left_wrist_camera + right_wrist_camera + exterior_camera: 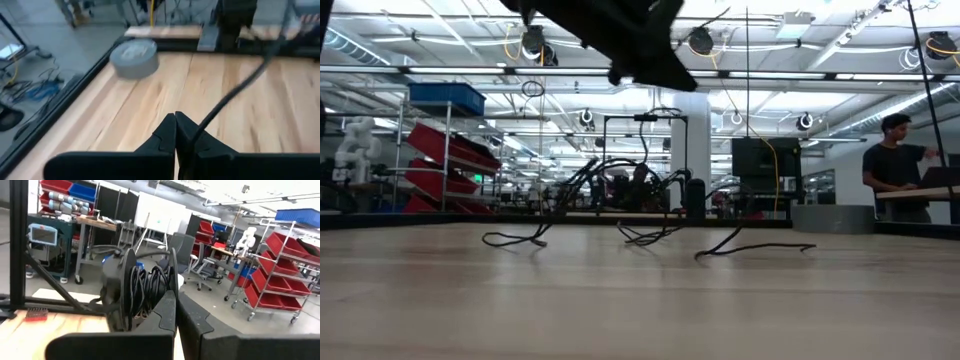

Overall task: Coil cords
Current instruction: Coil the black wire onto the spool

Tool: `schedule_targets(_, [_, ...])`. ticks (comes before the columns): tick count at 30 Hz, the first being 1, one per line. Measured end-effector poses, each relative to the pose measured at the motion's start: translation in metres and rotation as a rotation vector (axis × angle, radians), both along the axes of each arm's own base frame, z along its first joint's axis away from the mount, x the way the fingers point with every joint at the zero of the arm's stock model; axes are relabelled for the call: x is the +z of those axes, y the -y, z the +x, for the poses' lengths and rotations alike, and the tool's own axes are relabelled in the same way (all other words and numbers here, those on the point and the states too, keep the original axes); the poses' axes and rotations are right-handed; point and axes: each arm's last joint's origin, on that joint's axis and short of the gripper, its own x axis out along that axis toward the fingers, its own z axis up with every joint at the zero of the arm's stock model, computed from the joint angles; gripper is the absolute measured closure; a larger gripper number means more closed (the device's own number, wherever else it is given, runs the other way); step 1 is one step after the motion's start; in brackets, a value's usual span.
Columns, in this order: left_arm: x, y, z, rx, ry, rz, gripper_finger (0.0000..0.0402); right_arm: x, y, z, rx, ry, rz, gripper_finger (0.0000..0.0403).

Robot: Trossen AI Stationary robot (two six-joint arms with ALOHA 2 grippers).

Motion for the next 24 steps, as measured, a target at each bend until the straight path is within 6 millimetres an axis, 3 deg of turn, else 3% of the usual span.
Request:
schedule_targets(10, [0.026,-0.002,-0.033,-0.010,-0.112,0.018,0.0397,-0.005,0.000,-0.001,0.012,-0.037,0.057,0.0403])
schedule_targets(24, [0.010,0.009,-0.041,-0.026,-0.216,-0.019,0.0397,-0.015,-0.003,0.007,0.040,-0.104,0.137,0.0403])
